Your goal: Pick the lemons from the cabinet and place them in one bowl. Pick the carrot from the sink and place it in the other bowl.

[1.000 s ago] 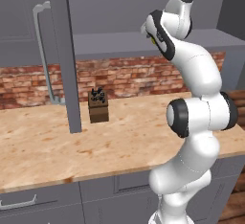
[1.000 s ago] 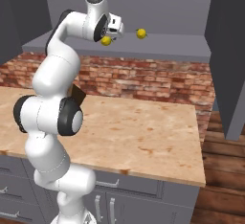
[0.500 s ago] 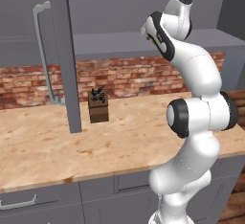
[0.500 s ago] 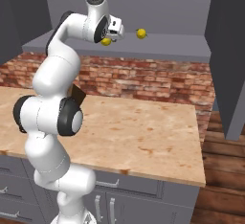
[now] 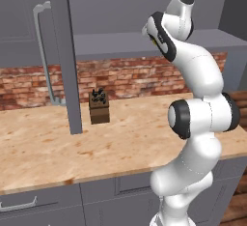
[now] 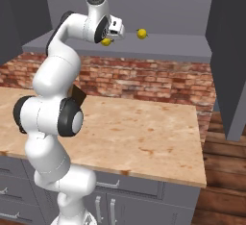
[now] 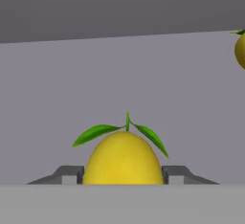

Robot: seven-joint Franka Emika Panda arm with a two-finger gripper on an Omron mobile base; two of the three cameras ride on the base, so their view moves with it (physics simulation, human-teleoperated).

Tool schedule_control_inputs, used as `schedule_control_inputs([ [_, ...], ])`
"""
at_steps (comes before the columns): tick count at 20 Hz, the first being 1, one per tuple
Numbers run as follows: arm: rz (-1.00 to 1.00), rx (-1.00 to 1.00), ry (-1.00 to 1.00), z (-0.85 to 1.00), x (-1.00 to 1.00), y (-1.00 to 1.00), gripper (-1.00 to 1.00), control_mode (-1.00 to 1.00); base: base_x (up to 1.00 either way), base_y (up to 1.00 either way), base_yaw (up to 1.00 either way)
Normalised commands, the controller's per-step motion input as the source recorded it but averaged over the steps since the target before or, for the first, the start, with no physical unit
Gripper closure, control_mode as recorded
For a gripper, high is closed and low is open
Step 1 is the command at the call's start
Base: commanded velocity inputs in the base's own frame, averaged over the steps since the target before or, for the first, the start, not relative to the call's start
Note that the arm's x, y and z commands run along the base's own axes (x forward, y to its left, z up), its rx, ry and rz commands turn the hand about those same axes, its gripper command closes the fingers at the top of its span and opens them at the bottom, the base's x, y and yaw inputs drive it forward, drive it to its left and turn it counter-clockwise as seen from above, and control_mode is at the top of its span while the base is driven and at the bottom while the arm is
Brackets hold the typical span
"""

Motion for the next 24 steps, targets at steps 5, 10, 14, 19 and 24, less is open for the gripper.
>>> schedule_control_inputs([
  [5,0.01,0.00,-0.02,0.00,-0.01,0.00,1.00,-1.00,0.00,0.00,0.00],
  [10,0.01,0.00,-0.08,0.11,-0.64,0.00,1.00,-1.00,0.00,0.00,0.00],
  [14,0.00,0.00,-0.08,0.21,-1.00,0.00,1.00,-1.00,0.00,0.00,0.00],
  [19,0.00,0.00,0.00,0.08,-1.00,0.00,1.00,-1.00,0.00,0.00,0.00],
  [24,-0.02,0.00,0.00,-0.08,-1.00,0.05,1.00,-1.00,0.00,0.00,0.00],
])
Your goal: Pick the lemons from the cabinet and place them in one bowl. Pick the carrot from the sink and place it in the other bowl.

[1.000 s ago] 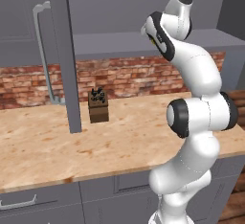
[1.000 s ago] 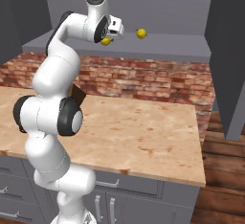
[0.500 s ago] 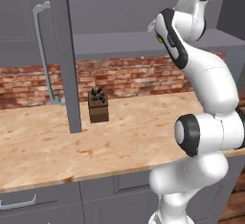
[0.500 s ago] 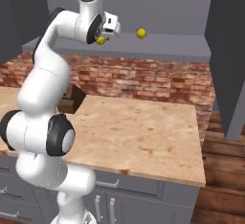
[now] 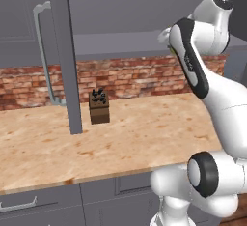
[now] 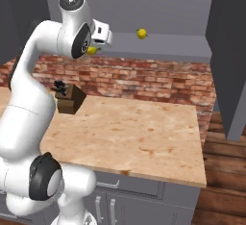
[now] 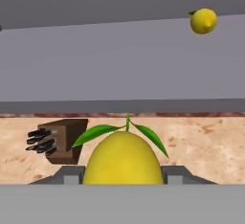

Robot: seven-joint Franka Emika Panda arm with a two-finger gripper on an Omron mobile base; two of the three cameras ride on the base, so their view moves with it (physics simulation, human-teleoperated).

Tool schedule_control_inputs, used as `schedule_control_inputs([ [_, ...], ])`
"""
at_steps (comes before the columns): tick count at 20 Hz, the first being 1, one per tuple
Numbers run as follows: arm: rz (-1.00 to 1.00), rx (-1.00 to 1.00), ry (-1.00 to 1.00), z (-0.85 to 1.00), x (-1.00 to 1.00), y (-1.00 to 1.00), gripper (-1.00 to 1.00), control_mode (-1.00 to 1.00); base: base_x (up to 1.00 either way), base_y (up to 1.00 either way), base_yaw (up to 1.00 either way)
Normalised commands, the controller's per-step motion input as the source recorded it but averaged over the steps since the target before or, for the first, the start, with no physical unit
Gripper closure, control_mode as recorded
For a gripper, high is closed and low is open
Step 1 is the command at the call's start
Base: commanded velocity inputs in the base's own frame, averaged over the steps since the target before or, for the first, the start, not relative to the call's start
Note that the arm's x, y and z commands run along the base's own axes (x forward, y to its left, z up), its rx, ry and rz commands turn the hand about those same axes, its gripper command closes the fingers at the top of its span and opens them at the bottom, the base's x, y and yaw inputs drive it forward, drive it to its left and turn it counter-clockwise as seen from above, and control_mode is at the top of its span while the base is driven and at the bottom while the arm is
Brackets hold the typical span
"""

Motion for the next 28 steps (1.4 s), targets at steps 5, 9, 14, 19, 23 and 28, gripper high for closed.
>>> schedule_control_inputs([
  [5,-0.05,0.00,0.00,0.00,-0.92,0.01,1.00,-1.00,0.00,0.00,0.00],
  [9,-0.09,0.00,0.05,-0.12,-1.00,0.11,1.00,-1.00,0.00,0.00,0.00],
  [14,-0.10,0.00,0.18,-0.46,-0.89,0.20,1.00,-1.00,0.00,0.00,0.00],
  [19,-0.05,0.00,0.18,-0.42,-0.48,0.05,1.00,-1.00,0.00,0.00,0.00],
  [23,-0.03,0.00,0.17,-0.43,-0.23,0.00,1.00,-1.00,0.00,0.00,0.00],
  [28,-0.02,0.00,0.11,-0.47,-0.15,0.00,1.00,-1.00,0.00,0.00,0.00],
])
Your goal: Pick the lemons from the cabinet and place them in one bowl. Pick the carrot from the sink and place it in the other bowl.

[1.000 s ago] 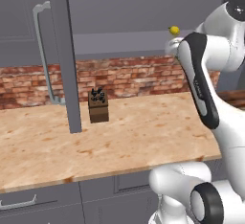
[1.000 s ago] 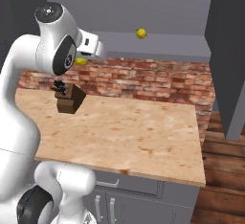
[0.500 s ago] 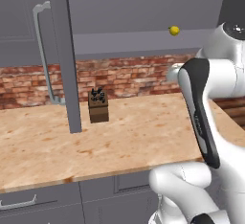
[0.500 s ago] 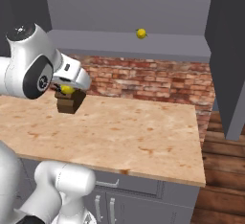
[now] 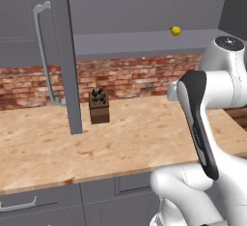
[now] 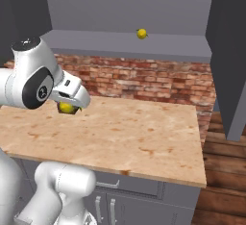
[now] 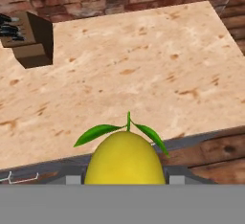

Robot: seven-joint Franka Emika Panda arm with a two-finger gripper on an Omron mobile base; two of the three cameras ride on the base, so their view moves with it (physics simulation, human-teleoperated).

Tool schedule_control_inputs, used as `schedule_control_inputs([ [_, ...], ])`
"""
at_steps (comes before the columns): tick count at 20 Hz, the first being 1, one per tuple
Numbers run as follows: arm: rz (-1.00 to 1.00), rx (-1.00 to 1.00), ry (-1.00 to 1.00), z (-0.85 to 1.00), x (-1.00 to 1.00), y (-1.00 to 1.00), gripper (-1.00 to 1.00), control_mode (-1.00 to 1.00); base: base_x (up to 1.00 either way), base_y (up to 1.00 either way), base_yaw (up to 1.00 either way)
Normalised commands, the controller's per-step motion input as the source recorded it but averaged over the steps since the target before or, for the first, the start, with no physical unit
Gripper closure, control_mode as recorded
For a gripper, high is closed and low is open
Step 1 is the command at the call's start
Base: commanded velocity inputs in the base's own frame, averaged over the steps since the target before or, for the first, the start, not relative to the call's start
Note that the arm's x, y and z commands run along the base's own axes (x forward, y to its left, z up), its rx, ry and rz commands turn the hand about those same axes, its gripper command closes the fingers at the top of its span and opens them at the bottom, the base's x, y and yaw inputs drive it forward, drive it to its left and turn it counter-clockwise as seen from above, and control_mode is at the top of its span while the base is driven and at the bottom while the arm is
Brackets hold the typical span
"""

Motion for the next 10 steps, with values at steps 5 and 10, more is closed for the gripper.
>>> schedule_control_inputs([
  [5,-0.01,0.00,0.02,-0.08,-0.04,0.00,1.00,-1.00,0.00,0.00,0.00],
  [10,0.00,0.00,0.00,0.00,0.00,0.00,1.00,-1.00,0.00,0.00,0.00],
])
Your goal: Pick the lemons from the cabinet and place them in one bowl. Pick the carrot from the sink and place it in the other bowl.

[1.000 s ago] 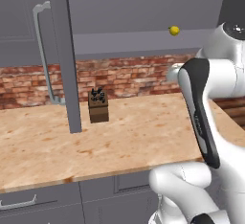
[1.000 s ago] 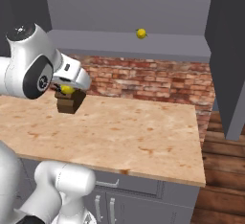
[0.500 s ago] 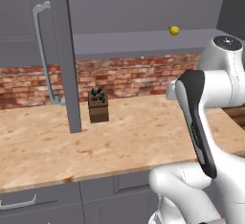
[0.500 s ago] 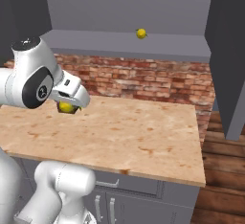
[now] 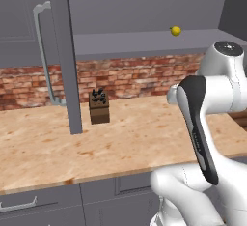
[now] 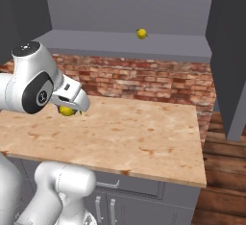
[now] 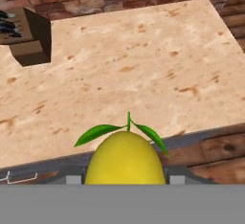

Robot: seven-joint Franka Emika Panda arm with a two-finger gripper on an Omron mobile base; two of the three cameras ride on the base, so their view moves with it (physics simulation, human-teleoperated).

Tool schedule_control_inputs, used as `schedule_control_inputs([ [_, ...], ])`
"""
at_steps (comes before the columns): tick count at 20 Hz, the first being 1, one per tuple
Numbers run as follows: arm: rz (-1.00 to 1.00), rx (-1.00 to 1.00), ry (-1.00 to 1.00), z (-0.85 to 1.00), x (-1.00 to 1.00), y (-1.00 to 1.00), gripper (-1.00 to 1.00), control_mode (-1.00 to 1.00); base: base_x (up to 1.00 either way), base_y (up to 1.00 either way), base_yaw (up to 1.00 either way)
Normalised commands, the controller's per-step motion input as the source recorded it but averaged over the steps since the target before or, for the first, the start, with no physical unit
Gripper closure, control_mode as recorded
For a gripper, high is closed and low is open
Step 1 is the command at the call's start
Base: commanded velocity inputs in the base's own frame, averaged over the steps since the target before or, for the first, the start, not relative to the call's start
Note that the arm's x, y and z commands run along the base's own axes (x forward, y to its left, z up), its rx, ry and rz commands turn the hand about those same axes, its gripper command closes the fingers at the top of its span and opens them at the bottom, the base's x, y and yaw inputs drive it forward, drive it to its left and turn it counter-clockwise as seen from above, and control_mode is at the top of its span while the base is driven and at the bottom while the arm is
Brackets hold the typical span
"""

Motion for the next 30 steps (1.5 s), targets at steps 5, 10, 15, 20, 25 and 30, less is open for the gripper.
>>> schedule_control_inputs([
  [5,0.00,0.00,0.00,0.00,0.00,0.00,1.00,1.00,-0.01,0.00,0.00],
  [10,0.00,0.00,0.00,0.00,0.00,0.00,1.00,1.00,-0.90,0.09,-0.06],
  [15,0.00,0.00,0.00,0.00,0.00,0.00,1.00,1.00,-0.75,0.00,-0.15],
  [20,0.00,0.00,0.00,0.00,0.00,0.00,1.00,1.00,-0.10,0.00,-0.52],
  [25,0.00,0.00,0.00,0.00,0.00,0.00,1.00,1.00,0.00,-0.08,-0.84],
  [30,0.00,0.00,0.00,0.00,0.00,0.00,1.00,1.00,0.00,-0.20,-0.82],
])
